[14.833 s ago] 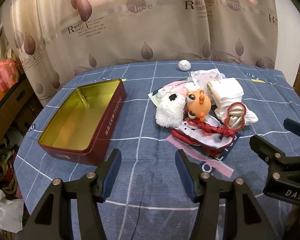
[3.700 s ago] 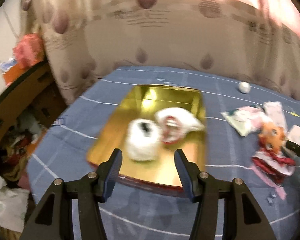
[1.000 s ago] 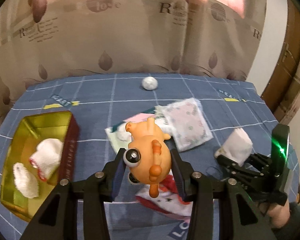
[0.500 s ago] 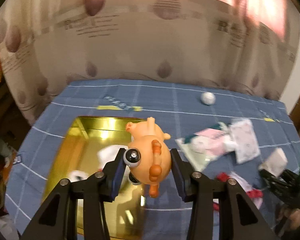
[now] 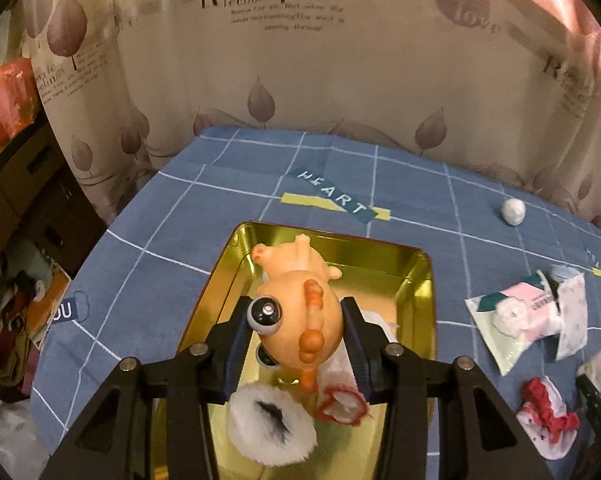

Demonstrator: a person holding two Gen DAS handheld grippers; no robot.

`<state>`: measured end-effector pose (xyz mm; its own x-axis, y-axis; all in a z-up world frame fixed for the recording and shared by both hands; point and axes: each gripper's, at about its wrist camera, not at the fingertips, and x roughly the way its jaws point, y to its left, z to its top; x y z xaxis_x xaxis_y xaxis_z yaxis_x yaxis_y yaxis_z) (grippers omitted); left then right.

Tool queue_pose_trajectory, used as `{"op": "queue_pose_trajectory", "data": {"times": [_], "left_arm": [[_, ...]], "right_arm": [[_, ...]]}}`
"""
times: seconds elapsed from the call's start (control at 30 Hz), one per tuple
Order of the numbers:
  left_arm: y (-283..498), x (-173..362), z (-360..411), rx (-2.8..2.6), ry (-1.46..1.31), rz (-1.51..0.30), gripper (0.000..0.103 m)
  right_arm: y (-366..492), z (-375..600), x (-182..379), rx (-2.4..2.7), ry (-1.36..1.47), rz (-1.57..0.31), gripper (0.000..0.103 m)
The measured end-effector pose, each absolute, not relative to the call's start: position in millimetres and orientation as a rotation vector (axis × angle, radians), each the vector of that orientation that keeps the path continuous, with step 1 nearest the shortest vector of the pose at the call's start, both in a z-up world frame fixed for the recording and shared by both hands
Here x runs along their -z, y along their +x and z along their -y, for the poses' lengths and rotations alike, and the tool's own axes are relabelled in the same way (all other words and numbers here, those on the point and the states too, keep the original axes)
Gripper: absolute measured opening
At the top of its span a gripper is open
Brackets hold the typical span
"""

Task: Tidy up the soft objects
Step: 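Carry the orange toy into the tin and open the left gripper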

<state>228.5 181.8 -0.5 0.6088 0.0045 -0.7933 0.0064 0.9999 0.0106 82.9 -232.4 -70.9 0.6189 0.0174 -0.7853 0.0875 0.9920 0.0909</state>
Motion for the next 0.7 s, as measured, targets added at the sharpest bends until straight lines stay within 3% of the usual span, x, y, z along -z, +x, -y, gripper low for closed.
{"op": "queue_pose_trajectory", "data": {"times": [0.37, 0.7], "left_arm": [[258, 36, -181, -0.045, 0.019, -1.020, 0.048], [258, 31, -191, -0.047, -0.037, -1.022, 0.050]], "right_arm": [[83, 231, 71, 0.040, 0.123, -0.904, 0.039], [83, 232, 71, 0.041, 0.114, -0.906, 0.040]]}}
